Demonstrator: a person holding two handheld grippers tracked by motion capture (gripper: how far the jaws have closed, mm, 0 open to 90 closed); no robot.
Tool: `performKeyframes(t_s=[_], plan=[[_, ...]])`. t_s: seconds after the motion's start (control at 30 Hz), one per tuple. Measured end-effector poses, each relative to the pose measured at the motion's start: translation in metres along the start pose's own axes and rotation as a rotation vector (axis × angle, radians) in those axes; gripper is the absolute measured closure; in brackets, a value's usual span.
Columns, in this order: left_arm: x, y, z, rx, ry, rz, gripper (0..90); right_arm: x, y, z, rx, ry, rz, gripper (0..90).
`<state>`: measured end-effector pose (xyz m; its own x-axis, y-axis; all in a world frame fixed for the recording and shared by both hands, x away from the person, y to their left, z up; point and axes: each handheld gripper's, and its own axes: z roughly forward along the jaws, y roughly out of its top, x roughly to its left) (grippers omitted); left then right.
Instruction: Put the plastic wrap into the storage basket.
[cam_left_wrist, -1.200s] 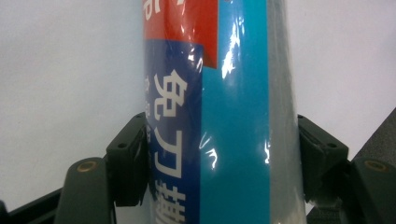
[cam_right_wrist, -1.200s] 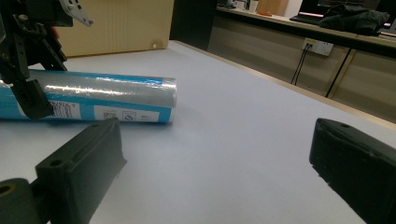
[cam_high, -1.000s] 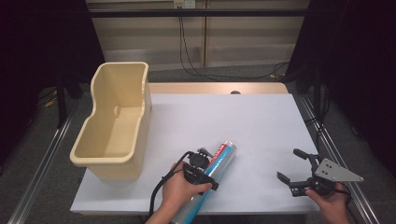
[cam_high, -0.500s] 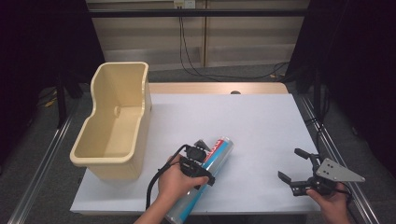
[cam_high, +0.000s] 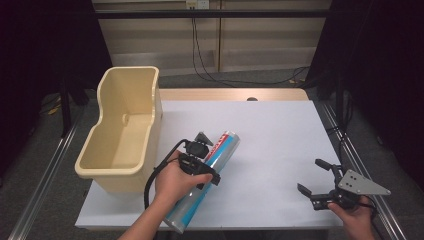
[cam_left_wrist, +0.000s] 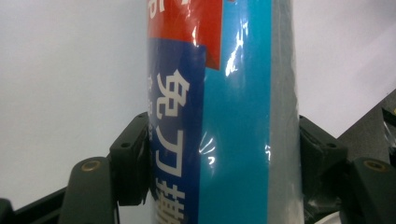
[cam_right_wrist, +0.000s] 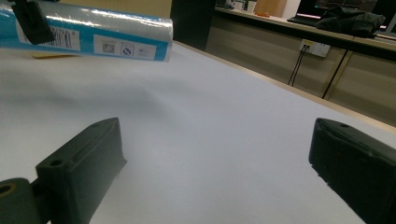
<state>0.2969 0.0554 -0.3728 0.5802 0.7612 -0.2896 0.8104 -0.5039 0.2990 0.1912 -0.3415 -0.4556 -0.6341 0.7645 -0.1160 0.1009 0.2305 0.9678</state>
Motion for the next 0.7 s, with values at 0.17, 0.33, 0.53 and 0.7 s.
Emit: performKeyframes(t_s=[0.17, 0.33, 0.53, 0.7], plan=[[0.002, 0.003, -0.015, -0.003, 0.013, -0.006, 32.1, 0.000, 0.000, 0.000, -0.004, 0.004, 0.003, 2.5], [0.004, 0.007, -0.026, -0.012, 0.014, -0.016, 32.1, 0.000, 0.000, 0.000, -0.008, 0.005, 0.007, 2.3], [0.011, 0.009, -0.039, -0.033, 0.013, -0.028, 32.1, 0.001, 0.000, 0.001, -0.008, 0.008, 0.005, 2.2], [0.017, 0.010, -0.053, -0.060, 0.022, -0.054, 32.1, 0.001, 0.000, 0.001, -0.010, 0.008, 0.007, 2.2]])
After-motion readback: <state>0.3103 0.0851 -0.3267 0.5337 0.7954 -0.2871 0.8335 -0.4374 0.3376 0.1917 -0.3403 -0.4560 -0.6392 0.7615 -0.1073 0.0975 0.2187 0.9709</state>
